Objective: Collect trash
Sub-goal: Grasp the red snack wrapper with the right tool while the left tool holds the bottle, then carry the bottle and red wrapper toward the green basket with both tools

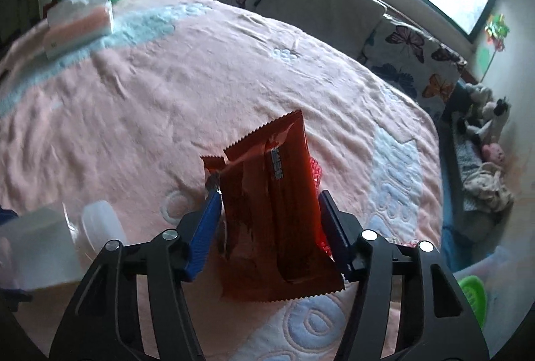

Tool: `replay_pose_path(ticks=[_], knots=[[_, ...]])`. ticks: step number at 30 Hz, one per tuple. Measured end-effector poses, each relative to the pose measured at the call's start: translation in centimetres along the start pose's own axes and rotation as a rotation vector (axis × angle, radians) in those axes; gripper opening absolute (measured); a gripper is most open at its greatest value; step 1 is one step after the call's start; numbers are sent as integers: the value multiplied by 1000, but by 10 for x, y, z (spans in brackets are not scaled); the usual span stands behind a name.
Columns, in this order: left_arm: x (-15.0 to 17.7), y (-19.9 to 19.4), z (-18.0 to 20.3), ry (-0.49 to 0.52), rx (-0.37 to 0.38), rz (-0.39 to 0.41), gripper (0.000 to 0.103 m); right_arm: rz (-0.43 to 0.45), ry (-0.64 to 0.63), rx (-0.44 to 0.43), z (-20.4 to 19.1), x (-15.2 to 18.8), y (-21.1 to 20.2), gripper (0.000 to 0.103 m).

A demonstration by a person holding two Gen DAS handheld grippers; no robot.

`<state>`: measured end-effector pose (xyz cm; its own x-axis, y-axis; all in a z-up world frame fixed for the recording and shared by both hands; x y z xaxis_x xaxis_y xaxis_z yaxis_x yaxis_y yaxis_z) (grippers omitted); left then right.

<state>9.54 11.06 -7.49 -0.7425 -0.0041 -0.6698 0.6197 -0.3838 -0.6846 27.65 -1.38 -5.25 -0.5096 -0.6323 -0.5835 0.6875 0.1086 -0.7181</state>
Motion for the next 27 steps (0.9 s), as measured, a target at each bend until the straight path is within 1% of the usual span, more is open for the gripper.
replay_pose_path(ticks=[1,3,6,9,17,23,27], knots=[[1,1,0,-2,0,0,65,-1,-5,19,0,1,0,48],[2,3,0,-1,10,-2,58,4,12,24,3,4,-3,44],[2,2,0,-7,10,9,57,18,70,-11,14,7,-12,33],[-1,-1,0,-15,11,18,57,33,115,-41,21,11,-24,28],[-14,-21,10,14,12,68,53,95,222,-88,35,29,-70,27],[-25,-24,27,49,38,86,52,126,308,-73,60,54,-104,27],[-31,-22,39,57,57,91,52,132,353,-32,80,78,-123,27]])
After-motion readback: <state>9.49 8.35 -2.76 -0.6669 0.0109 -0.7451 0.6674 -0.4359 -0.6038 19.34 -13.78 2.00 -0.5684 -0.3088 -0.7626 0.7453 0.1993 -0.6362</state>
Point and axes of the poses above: each gripper's, at about its wrist camera, not at the fingertips, and y roughly the way its jaws point, z to its right, x to its underside, the point moved 1 cm from there along y, roughly the way its jaws point, and after that the axes turned 8 degrees about x, right-handed, at the moved point
